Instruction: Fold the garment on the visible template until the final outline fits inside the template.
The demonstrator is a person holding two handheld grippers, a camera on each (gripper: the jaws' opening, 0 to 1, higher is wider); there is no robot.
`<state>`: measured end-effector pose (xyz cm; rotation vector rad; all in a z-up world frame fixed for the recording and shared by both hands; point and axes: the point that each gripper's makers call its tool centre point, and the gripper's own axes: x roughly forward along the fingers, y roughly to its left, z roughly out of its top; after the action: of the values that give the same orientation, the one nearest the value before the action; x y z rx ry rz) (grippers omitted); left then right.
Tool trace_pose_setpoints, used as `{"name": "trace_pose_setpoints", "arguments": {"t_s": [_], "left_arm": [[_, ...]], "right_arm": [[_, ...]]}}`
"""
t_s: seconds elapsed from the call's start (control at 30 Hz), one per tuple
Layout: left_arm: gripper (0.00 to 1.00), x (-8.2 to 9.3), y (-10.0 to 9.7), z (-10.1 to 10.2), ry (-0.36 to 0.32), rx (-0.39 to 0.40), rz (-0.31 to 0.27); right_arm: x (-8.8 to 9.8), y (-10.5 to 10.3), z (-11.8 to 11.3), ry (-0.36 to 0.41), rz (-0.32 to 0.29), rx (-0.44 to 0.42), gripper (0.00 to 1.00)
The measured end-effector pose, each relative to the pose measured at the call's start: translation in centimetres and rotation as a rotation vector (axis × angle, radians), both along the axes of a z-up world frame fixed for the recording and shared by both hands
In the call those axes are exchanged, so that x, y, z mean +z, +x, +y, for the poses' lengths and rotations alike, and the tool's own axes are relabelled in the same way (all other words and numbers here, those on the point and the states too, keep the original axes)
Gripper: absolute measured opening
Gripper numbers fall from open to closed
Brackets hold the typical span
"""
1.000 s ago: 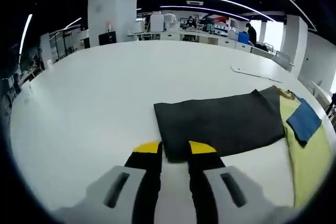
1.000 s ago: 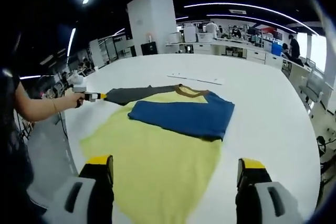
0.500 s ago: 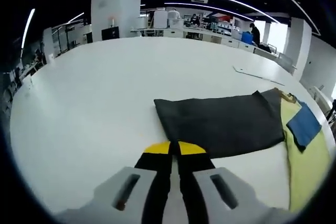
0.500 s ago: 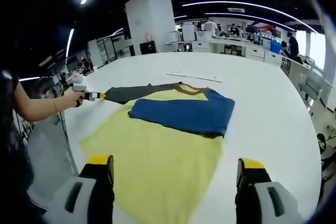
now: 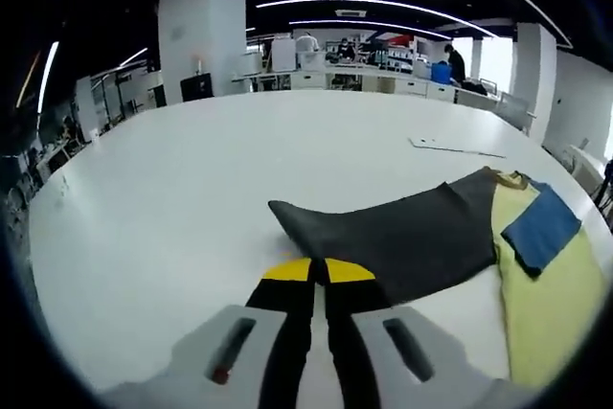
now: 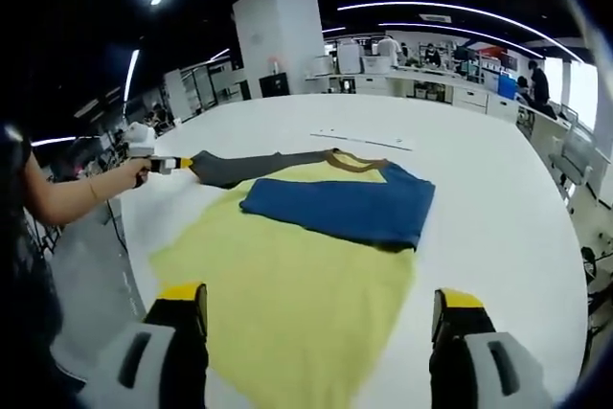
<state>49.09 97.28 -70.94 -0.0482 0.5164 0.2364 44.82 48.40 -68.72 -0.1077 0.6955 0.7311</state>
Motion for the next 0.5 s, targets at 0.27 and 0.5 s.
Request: {"name": "trace_pose_setpoints", "arguments": {"t_s": [0.27, 0.5], "left_arm": [[0.00, 2.9, 1.6, -2.4, 0.047, -0.072, -0.048], [0.00, 4.1, 3.0, -4.6, 0.059, -0.131, -0.069]], "right_arm": [[-0.1, -0.1, 0.0, 0.000, 0.001, 0.004, 0.98], [-0.1, -0.3, 0.1, 0.009, 0.003, 0.006, 0.98]]}}
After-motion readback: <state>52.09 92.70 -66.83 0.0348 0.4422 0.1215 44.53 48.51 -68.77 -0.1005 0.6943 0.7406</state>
